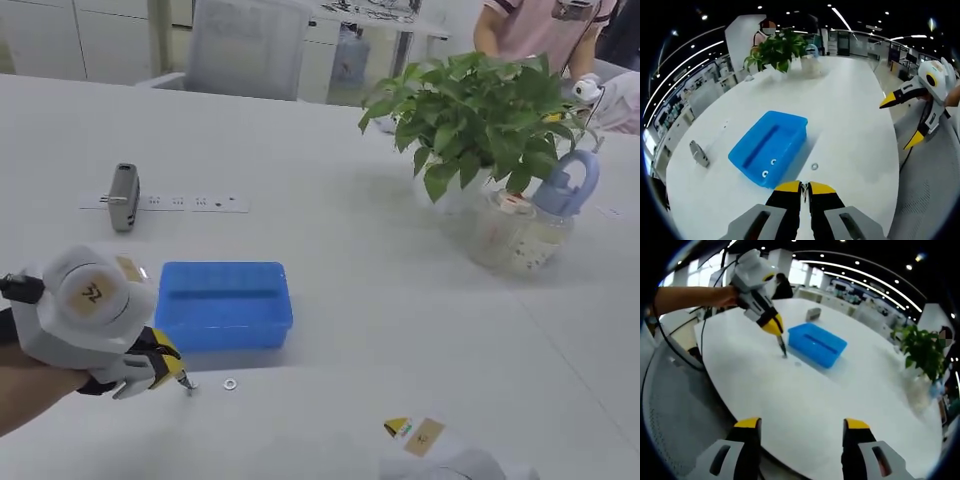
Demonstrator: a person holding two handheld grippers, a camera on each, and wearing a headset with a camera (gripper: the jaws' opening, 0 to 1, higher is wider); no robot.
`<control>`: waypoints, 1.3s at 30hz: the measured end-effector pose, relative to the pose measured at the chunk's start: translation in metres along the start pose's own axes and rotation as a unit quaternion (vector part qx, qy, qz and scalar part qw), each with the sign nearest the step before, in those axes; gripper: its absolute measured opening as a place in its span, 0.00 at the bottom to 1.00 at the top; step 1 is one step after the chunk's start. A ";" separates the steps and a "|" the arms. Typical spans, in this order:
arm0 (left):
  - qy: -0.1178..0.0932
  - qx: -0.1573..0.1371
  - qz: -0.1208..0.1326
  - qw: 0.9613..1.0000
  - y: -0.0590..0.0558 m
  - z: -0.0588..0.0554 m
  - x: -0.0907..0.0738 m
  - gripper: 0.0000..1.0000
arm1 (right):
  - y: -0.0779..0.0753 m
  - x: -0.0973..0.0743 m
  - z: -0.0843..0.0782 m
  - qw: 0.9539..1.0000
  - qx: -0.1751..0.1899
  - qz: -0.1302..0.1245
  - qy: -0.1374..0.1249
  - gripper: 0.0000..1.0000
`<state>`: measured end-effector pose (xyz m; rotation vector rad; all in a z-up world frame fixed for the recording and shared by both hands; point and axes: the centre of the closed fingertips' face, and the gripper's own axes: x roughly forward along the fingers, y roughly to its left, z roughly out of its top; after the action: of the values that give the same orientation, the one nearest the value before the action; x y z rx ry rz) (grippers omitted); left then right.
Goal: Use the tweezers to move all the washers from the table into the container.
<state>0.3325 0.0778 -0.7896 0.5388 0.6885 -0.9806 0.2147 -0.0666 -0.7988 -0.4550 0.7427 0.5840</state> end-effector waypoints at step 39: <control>0.018 0.055 -0.024 0.998 0.006 0.015 0.015 0.02 | -0.003 0.001 -0.004 1.000 -0.004 -0.007 0.012 0.62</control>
<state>0.3478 0.0621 -0.7903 0.6406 0.6857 -1.0604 0.2151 -0.0705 -0.8022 -0.4743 0.7599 0.5699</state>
